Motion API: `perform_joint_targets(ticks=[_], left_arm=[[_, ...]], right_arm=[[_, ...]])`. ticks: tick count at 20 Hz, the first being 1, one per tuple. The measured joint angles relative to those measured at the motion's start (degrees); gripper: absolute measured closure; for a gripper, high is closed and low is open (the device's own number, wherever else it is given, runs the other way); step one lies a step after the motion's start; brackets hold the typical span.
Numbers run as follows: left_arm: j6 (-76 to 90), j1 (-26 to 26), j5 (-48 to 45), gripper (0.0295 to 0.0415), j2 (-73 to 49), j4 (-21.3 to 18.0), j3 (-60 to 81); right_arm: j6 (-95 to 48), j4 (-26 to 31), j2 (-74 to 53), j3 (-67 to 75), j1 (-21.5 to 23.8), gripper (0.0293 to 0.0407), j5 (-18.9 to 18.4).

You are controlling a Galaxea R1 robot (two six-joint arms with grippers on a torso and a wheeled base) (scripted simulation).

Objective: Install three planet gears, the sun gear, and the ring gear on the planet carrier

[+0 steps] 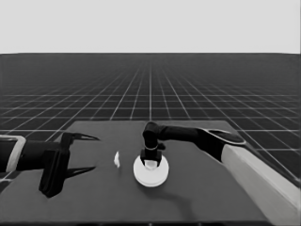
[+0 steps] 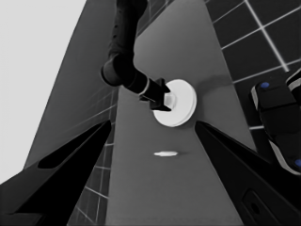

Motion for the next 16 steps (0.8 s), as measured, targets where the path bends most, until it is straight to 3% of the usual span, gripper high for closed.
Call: perform_joint_targets(ticks=[16], left_arm=[[0.0,0.0,0.0,0.0326,0.0,0.0,0.0]], right_arm=[[8.0,0.0,0.0,0.0,-0.1,0.0351,0.0]])
